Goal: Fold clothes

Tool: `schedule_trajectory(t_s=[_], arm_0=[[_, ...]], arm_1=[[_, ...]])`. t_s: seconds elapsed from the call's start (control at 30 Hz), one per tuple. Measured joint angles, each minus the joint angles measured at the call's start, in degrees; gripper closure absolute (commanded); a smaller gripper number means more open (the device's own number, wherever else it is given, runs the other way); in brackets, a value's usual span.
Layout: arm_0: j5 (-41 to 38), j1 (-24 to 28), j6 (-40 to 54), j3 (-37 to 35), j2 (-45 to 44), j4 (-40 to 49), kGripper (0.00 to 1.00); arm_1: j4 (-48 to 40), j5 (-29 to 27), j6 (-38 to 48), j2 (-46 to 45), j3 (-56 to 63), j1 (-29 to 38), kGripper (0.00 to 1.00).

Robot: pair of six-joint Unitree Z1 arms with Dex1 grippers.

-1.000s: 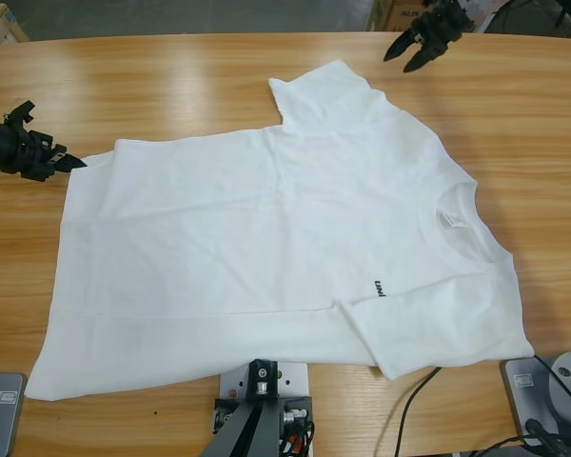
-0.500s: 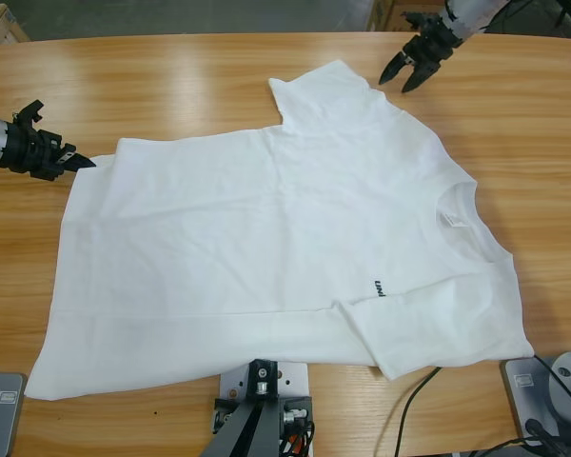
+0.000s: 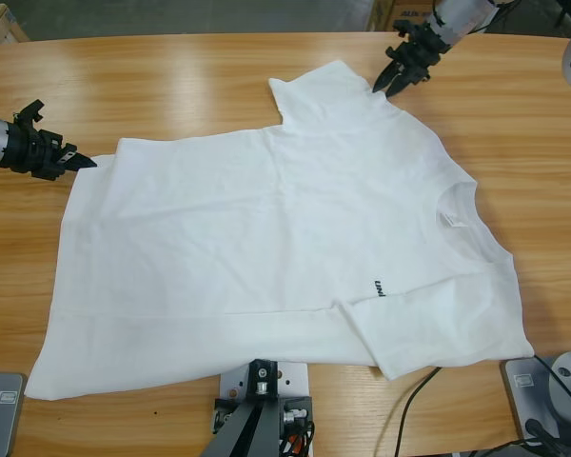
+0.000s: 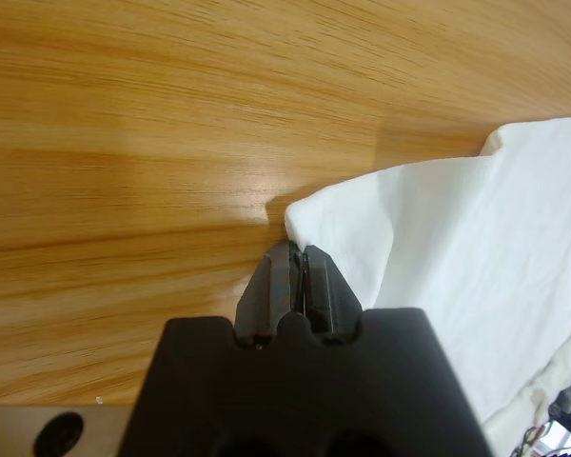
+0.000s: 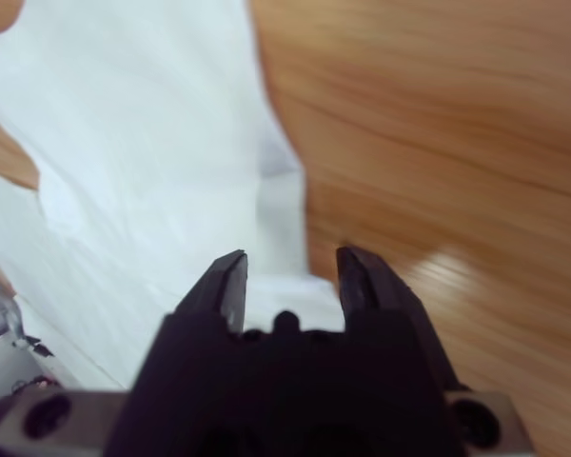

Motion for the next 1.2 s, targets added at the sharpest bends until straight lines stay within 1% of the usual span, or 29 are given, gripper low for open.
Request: schedule_trajectory(t_s=[0.1,0.2,0.27,0.3,0.33,0.77,1.0,1.2], arm_0=[[0.0,0.0,0.0,0.0,0.0,0.0,1.000],[0.0,0.0,0.0,0.0,0.0,0.0,1.000],[0.0,0.0,0.0,0.1,0.0,-0.1,1.000],[0.0,0.0,0.0,0.1,0.0,-0.1,1.000],[0.0,0.0,0.0,0.1,0.0,-0.1,1.000],[-0.2,0.0,0.0,0.9,-0.3,-0.4,1.000],[-1.0,0.0,0.0,2.4,-1.4,-0.4,1.000],[-2.2,0.0,-0.1,4.0,-2.3,-0.4,1.000]], arm_1=[[0.0,0.9,0.0,0.2,0.0,1.0,0.694],[0.0,1.4,0.0,0.3,0.0,1.3,0.923],[0.0,1.6,0.0,0.4,0.0,1.3,0.934],[0.0,1.8,0.0,0.5,0.0,1.3,0.953],[0.0,2.1,0.0,0.6,0.0,1.3,1.000],[0.0,3.1,-0.9,1.5,0.0,1.2,1.000],[0.2,7.7,-2.6,1.6,0.0,1.2,1.000],[3.1,8.5,-3.3,1.3,0.0,1.2,1.000]])
